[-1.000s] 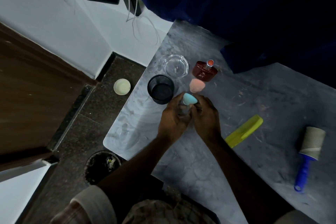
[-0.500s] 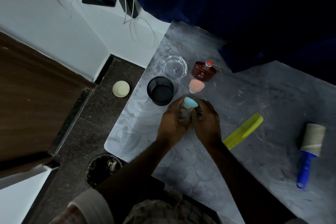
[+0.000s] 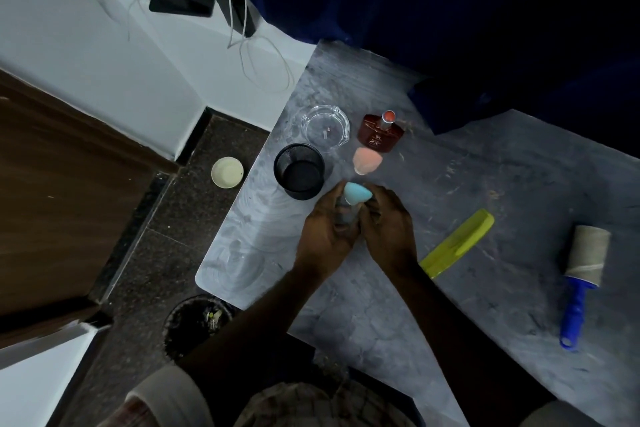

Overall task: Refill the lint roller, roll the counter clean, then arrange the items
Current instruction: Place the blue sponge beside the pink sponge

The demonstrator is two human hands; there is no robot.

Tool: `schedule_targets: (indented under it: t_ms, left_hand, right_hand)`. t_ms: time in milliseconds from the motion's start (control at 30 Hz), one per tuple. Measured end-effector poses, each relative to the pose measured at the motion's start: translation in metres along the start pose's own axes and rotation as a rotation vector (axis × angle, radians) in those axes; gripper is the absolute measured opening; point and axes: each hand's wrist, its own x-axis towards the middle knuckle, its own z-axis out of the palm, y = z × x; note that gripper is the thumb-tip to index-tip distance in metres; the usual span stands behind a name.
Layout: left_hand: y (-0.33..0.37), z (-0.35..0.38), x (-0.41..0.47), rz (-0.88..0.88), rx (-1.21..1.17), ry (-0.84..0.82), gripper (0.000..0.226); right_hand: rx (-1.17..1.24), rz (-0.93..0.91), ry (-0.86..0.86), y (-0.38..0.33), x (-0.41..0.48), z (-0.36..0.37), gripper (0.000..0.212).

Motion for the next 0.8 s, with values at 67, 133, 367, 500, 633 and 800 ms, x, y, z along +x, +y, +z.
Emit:
schedule_targets:
  t_ms: [67,133,367,500,633,800]
  left_hand:
    - [0.000,-0.002,-0.003,0.005,0.013,-0.005,0.073]
    - [0.002,-0.003,-0.006,0.011,0.026,0.003,0.071]
    - [0.000,-0.004,-0.007,-0.002,0.068,0.024,0.073]
    - [0.001,-0.006,-0.006,-0.035,0.010,0.034,0.075]
    - [0.005,-0.011,-0.006,-0.002,0.041,0.015,0.073]
    - [0.006,-0.011,-0.006,-0.012,0.035,0.017,0.073]
  right_hand:
    - [0.008,0.005,-0.002,0.000,0.000,0.000,0.041]
    - [0.011,0.009,-0.010,0.000,0.000,0.000,0.041]
    - [0.002,0.017,-0.028,-0.002,0.003,0.006,0.038]
    - [-0.013,-0.006,-0.026,-0.004,0.005,0.009,0.036]
    - [-0.013,0.012,-0.040,-0.004,0.005,0.011,0.036]
    - [-0.009,0.019,-0.041,-0.004,0.005,0.012,0.037]
